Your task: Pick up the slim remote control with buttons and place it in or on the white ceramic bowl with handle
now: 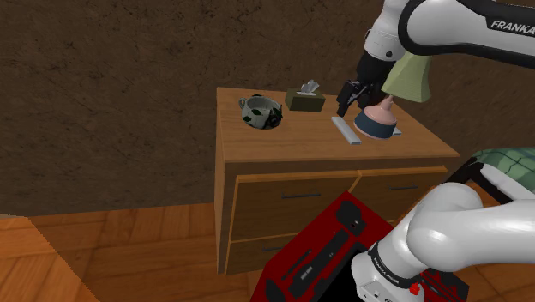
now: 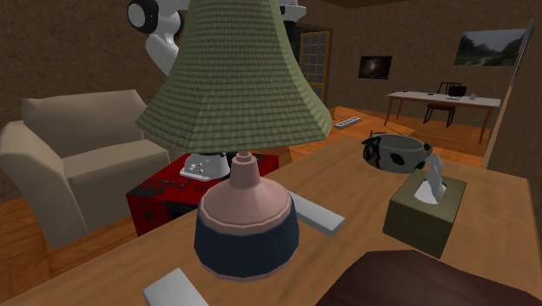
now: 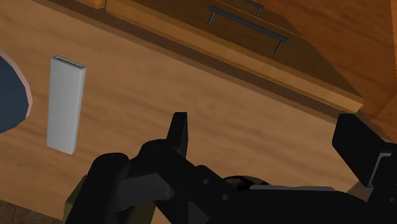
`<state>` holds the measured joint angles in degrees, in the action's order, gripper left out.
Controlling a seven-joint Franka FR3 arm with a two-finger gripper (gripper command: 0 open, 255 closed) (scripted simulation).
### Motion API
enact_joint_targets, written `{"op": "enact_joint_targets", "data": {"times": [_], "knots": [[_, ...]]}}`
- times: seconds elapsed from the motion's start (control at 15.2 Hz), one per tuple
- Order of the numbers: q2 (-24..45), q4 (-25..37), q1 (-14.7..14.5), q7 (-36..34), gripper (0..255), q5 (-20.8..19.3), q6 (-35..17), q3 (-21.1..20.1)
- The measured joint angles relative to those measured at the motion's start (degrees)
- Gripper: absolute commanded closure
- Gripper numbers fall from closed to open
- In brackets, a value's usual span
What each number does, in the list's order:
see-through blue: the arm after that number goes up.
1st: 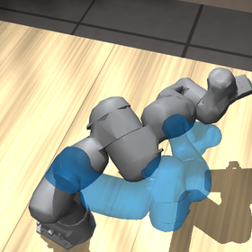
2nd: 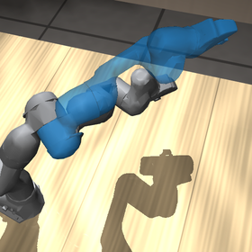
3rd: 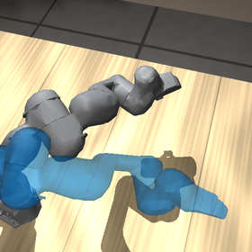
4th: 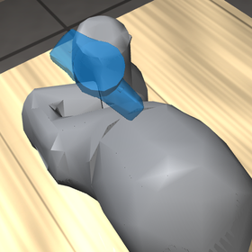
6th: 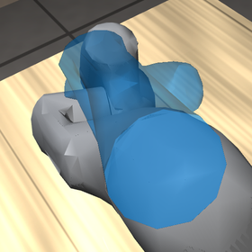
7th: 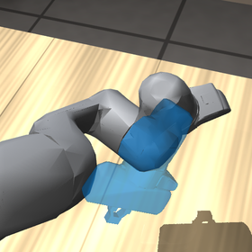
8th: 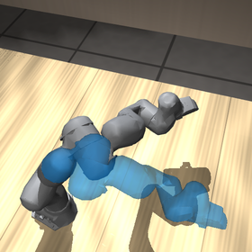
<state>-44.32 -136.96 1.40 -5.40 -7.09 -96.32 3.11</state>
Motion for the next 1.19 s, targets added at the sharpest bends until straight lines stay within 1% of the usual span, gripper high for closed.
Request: {"op": "enact_joint_targets", "data": {"times": [0.13,0.33,0.4,0.86,1.19], "knots": [[0.5,0.0,0.2,0.3,0,-0.2,-0.5,0.4],[3.9,0.3,1.3,2.3,0,-1.5,-3.6,3.3],[4.1,-0.5,1.8,2.9,0,-1.9,-4.6,4.2],[13.0,0.6,4.3,8.5,0,-4.1,-12.5,11.9],[22.0,3.1,5.4,13.1,0,-3.7,-19.0,17.5]]}}
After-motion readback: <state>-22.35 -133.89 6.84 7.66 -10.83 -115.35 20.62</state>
